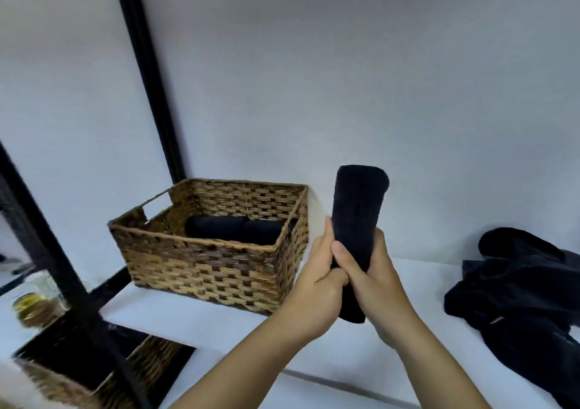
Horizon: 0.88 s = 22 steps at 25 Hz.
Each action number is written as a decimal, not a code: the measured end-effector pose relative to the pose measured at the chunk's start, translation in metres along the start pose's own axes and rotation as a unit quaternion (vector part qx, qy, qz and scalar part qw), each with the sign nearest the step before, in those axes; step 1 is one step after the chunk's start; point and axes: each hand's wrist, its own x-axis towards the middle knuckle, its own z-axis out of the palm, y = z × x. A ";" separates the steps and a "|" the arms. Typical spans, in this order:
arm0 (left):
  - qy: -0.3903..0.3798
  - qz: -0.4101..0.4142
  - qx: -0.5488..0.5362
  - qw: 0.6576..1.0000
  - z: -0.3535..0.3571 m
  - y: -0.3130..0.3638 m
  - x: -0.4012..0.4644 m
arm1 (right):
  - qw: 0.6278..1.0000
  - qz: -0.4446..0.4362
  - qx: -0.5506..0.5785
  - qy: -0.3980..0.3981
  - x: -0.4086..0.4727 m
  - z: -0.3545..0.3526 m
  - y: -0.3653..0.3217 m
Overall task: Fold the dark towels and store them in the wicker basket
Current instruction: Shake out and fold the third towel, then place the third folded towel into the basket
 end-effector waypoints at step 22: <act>-0.106 0.007 0.588 0.802 -0.347 -0.096 0.150 | 0.884 -0.003 -0.439 -0.159 0.220 0.201 0.004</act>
